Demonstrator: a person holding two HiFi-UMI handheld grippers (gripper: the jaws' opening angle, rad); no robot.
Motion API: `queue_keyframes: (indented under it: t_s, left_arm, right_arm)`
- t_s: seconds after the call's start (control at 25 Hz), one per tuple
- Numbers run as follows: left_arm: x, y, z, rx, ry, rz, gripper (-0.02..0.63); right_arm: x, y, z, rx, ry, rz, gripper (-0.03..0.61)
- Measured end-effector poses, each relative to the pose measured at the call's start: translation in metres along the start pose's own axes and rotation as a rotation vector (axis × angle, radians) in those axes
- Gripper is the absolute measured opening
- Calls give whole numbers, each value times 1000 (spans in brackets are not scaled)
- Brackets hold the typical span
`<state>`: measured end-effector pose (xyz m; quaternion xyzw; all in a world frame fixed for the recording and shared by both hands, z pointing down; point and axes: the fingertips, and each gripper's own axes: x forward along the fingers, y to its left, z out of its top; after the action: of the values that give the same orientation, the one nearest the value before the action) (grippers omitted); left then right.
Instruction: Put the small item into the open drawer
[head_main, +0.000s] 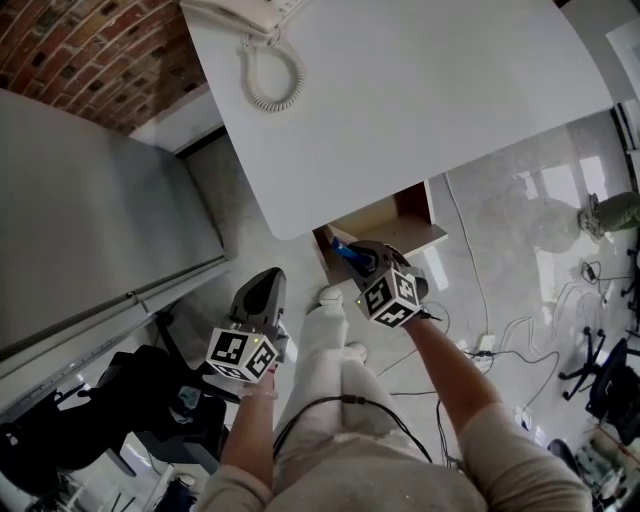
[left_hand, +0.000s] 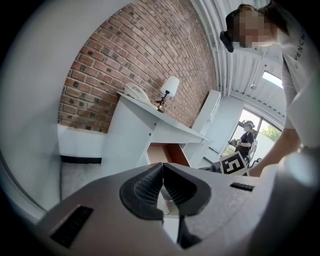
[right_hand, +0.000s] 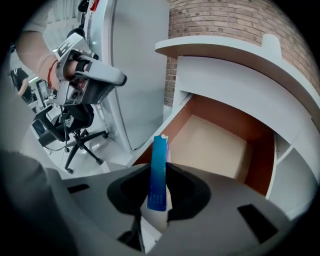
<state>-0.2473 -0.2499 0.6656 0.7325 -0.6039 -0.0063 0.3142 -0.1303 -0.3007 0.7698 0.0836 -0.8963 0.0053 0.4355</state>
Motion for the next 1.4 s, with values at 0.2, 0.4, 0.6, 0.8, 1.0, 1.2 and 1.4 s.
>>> queue_keyframes:
  t_s: [0.2, 0.4, 0.6, 0.8, 1.0, 1.2, 1.4]
  left_arm:
    - [-3, 5, -2, -9, -5, 13, 6]
    - [-2, 5, -5, -17, -7, 10, 6]
    - [-3, 0, -8, -16, -8, 3, 6]
    - [-7, -4, -9, -10, -7, 0, 6]
    - [-14, -17, 0, 7, -25, -13, 6]
    - [-22, -35, 16, 28, -55, -25, 6]
    - [-34, -50, 32, 55, -80, -29, 6]
  right_arm:
    - [1, 4, -2, -29, 21, 1, 89]
    - [5, 9, -4, -60, 46, 17, 104]
    - [2, 14, -7, -70, 50, 28, 137]
    - [-5, 17, -5, -40, 33, 38, 153]
    - [-24, 16, 5, 31, -29, 24, 140]
    - [-57, 8, 16, 166, -114, -16, 92]
    - [-92, 5, 23, 216, -170, -56, 33]
